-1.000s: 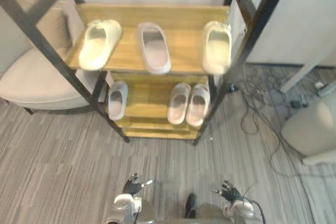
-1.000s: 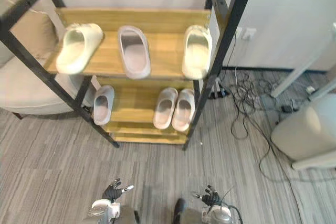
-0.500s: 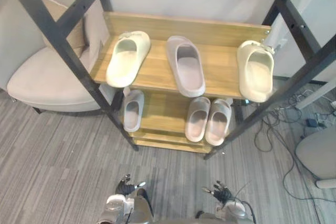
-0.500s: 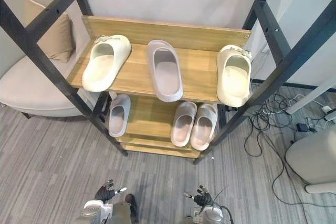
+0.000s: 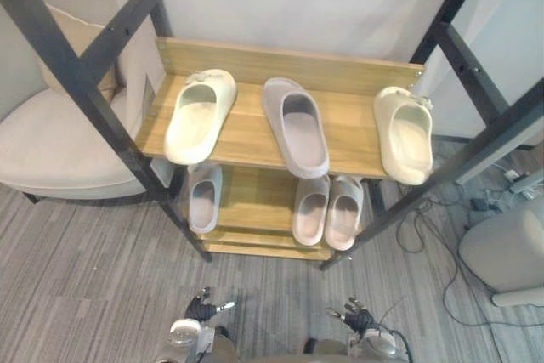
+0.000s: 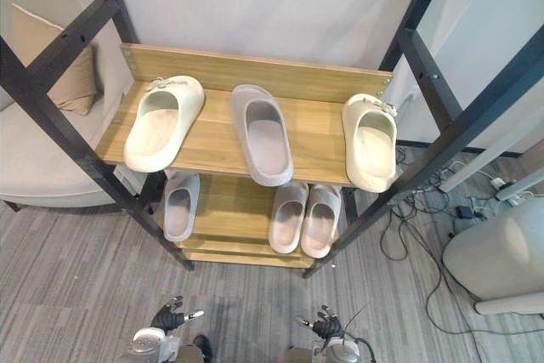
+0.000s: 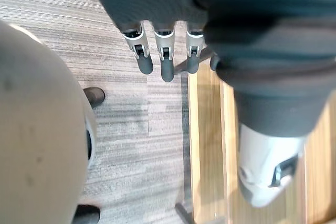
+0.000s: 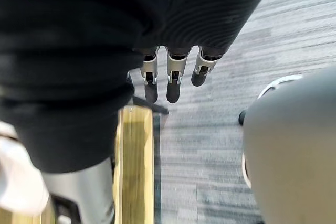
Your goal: Organize the slippers on the shoe rack
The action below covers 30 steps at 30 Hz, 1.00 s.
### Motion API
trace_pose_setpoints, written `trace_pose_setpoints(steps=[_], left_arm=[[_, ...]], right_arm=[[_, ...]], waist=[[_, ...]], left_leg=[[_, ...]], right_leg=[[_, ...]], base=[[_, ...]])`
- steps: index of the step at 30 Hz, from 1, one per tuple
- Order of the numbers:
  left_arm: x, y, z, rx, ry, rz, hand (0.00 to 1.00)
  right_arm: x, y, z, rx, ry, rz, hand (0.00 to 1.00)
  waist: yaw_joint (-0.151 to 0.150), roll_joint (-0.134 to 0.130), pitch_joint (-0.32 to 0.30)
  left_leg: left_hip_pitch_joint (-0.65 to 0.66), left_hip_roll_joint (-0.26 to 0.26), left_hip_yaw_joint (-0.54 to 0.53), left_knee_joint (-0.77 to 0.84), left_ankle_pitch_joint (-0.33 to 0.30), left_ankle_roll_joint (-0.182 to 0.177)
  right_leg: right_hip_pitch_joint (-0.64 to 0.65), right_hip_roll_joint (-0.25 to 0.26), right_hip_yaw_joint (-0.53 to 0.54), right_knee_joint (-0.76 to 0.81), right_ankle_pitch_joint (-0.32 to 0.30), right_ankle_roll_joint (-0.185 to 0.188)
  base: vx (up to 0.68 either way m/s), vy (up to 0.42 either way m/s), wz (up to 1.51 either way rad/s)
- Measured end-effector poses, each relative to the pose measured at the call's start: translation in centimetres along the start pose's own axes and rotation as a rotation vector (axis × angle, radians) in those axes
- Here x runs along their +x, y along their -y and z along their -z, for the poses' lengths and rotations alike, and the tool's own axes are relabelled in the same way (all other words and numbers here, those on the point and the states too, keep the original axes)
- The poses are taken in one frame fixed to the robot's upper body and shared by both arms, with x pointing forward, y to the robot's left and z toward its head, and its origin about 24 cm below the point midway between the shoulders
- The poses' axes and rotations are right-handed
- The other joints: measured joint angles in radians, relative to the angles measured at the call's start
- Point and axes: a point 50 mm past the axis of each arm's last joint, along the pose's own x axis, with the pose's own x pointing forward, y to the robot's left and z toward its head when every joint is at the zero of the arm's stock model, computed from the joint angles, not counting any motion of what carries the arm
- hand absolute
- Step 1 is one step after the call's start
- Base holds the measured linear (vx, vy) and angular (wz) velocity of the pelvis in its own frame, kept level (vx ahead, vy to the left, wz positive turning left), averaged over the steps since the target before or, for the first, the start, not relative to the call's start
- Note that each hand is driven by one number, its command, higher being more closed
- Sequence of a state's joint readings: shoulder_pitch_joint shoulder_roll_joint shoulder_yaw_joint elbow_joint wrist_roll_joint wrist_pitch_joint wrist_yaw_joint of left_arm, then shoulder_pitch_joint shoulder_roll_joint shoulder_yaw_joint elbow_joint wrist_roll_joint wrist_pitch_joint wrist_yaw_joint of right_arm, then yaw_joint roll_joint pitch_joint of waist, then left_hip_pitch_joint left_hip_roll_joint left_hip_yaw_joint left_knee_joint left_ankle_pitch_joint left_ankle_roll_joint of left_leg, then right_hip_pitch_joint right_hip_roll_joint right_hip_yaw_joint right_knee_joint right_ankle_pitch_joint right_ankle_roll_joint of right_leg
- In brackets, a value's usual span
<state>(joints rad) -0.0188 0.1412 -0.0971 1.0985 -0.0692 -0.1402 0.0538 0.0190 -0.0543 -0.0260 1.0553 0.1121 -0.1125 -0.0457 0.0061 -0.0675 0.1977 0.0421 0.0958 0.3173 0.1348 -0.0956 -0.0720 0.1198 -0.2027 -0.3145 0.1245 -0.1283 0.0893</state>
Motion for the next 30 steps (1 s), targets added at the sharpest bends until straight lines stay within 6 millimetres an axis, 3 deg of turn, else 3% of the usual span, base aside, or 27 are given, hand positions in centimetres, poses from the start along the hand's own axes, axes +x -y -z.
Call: trace_pose_setpoints(steps=[4,11,21,30], left_arm=[[-0.2,0.4,0.8,0.002,-0.022,0.010,0.00],[-0.3,0.4,1.2,0.023,-0.039,0.013,0.00],[-0.5,0.2,1.6,0.047,-0.043,0.003,0.00],[-0.5,0.9,1.5,0.100,-0.030,0.040,0.00]], right_arm=[[-0.2,0.7,0.6,-0.012,-0.013,0.017,0.00],[-0.4,0.1,0.1,-0.073,0.028,-0.003,0.00],[-6.3,-1.3,-8.3,-0.062,0.607,-0.036,0.00],[-10.4,-1.4,-13.4,-0.074,0.918,-0.038,0.00]], waist=[[0.000,0.025,-0.016],[0.000,0.007,-0.039],[-0.020,-0.004,-0.049],[-0.023,0.017,-0.066]], left_leg=[[0.068,0.002,0.000,-0.067,0.013,-0.020],[0.111,-0.007,0.002,-0.190,0.081,-0.026],[0.130,-0.020,0.056,-0.237,0.107,-0.019],[0.106,-0.016,0.062,-0.237,0.107,-0.018]], right_leg=[[0.058,0.020,-0.001,-0.050,0.015,-0.004],[0.054,0.031,0.001,-0.061,0.023,0.001],[0.018,0.030,0.068,-0.083,0.048,0.017],[-0.006,0.039,0.081,-0.093,0.057,0.010]], base=[[0.04,-0.027,-0.03],[-0.01,-0.015,-0.01],[-0.06,0.003,-0.17],[0.00,-0.013,-0.02]])
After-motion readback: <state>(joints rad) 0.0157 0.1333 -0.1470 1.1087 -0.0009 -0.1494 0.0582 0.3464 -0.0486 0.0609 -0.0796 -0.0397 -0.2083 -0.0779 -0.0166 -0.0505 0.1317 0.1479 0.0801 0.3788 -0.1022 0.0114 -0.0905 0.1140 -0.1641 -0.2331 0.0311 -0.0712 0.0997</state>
